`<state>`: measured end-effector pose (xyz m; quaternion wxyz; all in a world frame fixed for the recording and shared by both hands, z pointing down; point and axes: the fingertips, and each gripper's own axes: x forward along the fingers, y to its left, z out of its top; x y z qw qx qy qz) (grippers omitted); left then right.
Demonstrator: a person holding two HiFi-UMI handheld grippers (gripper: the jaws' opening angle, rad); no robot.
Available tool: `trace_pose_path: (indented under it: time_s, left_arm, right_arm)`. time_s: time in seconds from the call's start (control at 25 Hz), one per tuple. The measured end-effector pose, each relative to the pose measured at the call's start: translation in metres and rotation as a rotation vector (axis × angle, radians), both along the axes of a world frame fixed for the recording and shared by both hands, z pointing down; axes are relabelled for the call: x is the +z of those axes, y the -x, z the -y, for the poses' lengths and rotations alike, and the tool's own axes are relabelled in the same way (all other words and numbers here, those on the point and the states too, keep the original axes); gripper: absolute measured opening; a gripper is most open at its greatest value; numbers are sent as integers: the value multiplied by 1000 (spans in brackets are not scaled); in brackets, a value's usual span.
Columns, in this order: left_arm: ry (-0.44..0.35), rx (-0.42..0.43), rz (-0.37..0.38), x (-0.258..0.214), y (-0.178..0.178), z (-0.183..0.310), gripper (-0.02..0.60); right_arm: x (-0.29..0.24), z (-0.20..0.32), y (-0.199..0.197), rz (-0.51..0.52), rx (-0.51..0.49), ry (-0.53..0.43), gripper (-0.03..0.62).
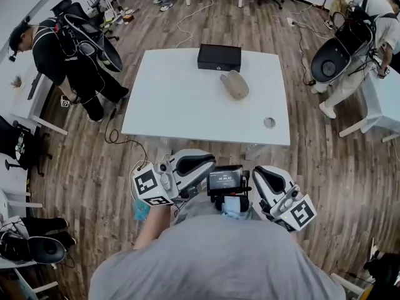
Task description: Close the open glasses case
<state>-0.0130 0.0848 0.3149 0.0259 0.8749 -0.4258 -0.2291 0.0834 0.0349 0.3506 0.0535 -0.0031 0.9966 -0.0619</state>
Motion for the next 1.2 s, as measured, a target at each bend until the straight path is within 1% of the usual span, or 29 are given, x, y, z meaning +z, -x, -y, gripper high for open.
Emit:
trace_pose_path:
  time_s: [0.12, 0.24, 0.4, 0.52, 0.64, 0.92, 1.2]
  left_arm:
    - [2, -10, 15, -1, 38, 18, 25]
    - [2, -22, 29, -3, 78, 37, 25]
    - [9, -26, 27, 0, 132, 56, 25]
    - [13, -8, 24, 5, 157, 66, 25]
    - [25, 21, 27, 15, 165, 81, 25]
    - [60, 69, 46, 33, 166, 113, 25]
    - [76, 78, 40, 34, 157, 127, 25]
  right_arm:
    - [-11, 21, 37, 26, 9, -2, 35]
    - [-12, 41, 72, 1, 19, -10, 35]
    - [-5, 57, 118, -55, 36, 0, 35]
    - [-7, 60, 142, -41, 41, -4, 35]
    - [-9, 65, 153, -6, 54, -2, 37]
    - [10, 86, 158, -46, 110, 36, 36]
    - [12, 107, 153, -40, 125, 21, 36]
